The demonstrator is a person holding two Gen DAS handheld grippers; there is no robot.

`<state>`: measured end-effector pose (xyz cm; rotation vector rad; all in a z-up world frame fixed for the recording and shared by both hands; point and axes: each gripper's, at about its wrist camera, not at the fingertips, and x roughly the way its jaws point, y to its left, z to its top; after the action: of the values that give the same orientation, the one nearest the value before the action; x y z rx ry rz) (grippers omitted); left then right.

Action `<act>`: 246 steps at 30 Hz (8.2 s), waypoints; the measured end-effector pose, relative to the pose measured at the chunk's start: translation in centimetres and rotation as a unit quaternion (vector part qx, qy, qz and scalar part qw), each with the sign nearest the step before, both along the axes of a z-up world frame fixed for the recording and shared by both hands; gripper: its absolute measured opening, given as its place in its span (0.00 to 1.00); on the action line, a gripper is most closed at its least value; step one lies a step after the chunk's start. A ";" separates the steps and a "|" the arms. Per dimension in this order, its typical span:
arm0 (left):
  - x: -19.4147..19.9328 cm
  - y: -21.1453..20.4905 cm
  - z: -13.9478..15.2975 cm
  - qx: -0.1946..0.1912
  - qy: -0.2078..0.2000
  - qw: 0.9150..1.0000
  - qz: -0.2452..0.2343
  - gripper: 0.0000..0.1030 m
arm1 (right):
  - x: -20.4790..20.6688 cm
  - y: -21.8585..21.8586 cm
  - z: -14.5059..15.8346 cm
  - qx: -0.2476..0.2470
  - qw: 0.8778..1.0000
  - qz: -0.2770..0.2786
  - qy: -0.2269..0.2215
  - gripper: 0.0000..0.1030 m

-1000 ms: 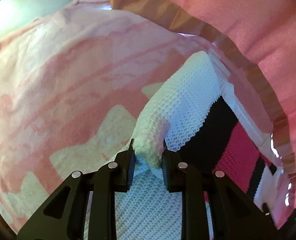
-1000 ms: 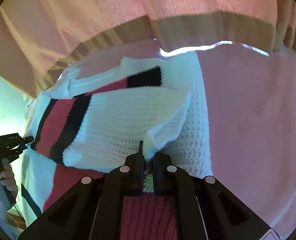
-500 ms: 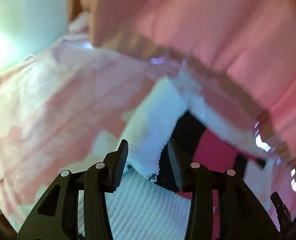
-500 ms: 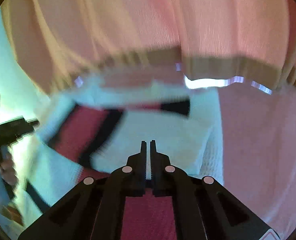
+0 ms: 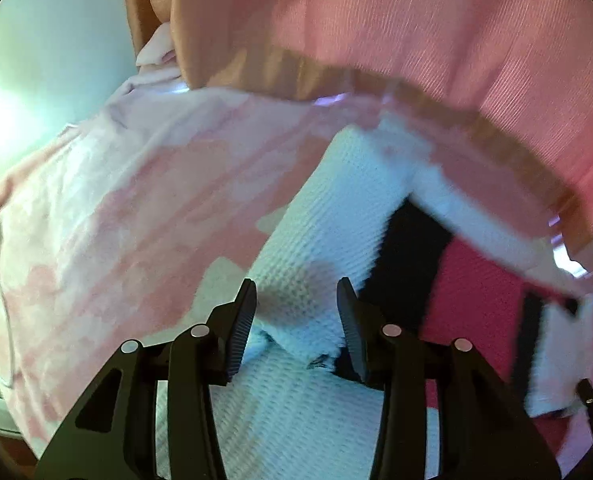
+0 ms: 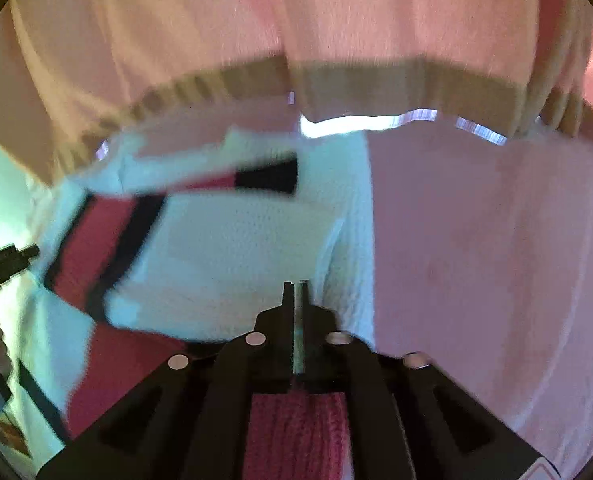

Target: Fold small clothes

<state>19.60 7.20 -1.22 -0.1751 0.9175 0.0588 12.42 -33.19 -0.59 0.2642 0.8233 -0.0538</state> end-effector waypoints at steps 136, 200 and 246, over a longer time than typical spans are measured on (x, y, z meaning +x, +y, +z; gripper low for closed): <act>-15.5 -0.4 -0.8 -0.037 0.024 0.993 -0.112 0.74 | -23.6 -4.5 -0.7 0.071 0.996 -0.059 -0.003 0.61; -8.4 -6.2 -2.8 0.070 0.047 0.983 -0.162 0.08 | -9.5 -5.7 -1.4 -0.026 0.995 -0.033 0.085 0.08; -18.5 -10.2 -3.0 0.086 0.002 0.979 -0.187 0.67 | -14.5 8.1 -1.5 -0.021 0.995 0.098 0.010 0.00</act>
<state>1.07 -3.04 -4.19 0.1596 0.9313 -0.2099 -2.05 -25.07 -2.10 0.1425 0.8639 0.1100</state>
